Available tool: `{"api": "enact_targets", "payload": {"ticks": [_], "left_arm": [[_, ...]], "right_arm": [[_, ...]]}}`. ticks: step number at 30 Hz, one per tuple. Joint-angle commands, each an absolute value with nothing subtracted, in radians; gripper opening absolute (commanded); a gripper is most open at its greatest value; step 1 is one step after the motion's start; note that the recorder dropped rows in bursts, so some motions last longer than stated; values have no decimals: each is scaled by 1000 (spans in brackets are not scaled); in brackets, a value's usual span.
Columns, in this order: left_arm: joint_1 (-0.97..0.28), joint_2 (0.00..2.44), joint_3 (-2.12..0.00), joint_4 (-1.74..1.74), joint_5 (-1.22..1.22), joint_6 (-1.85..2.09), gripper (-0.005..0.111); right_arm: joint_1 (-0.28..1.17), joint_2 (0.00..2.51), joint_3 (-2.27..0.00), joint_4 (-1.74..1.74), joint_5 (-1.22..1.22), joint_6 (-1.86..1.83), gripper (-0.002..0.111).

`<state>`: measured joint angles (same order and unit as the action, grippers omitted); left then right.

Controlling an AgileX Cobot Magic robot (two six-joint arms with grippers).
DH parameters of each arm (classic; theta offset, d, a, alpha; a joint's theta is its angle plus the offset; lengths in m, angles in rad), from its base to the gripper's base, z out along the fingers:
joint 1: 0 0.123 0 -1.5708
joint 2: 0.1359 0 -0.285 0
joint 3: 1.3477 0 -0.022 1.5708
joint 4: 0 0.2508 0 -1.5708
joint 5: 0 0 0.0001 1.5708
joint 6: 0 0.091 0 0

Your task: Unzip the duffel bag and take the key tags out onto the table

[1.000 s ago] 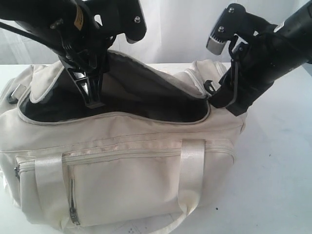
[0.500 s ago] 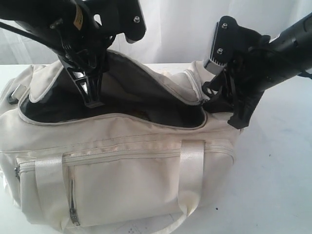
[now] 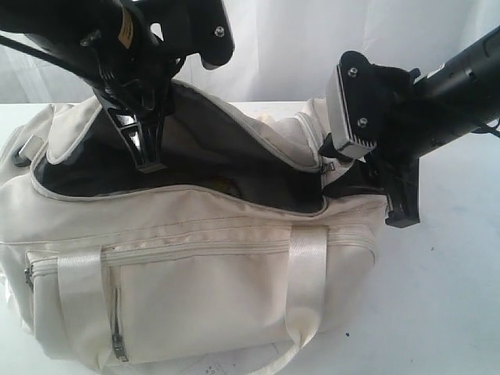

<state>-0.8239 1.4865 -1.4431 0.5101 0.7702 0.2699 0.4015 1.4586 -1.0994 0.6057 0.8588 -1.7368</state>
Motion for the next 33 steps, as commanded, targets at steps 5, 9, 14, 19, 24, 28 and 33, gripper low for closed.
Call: {"api": "enact_targets", "payload": {"ticks": [5,9,14,19,24,28,33], "left_arm": [[-822,1473,-1445,515,777,261,0],[-822,1473,-1445,515,777,261,0],[-822,1473,-1445,515,773,261,0],[-822,1473,-1445,513,773,261,0],[-822,1473,-1445,511,773,261,0],[-822,1473,-1445,511,773,261,0],[-822,1473,-1445,501,789,266,0]], "right_arm": [[399,1460,-1080,604,761,-1817,42],[399,1460,-1080,604,741,-1868,42],[399,1462,-1078,604,723,-1883,42],[399,1508,-1078,606,712,-1883,34],[399,1508,-1078,636,698,-1883,14],[399,1508,-1078,636,661,-1883,11],[399,1508,-1078,636,589,-1883,0]]}}
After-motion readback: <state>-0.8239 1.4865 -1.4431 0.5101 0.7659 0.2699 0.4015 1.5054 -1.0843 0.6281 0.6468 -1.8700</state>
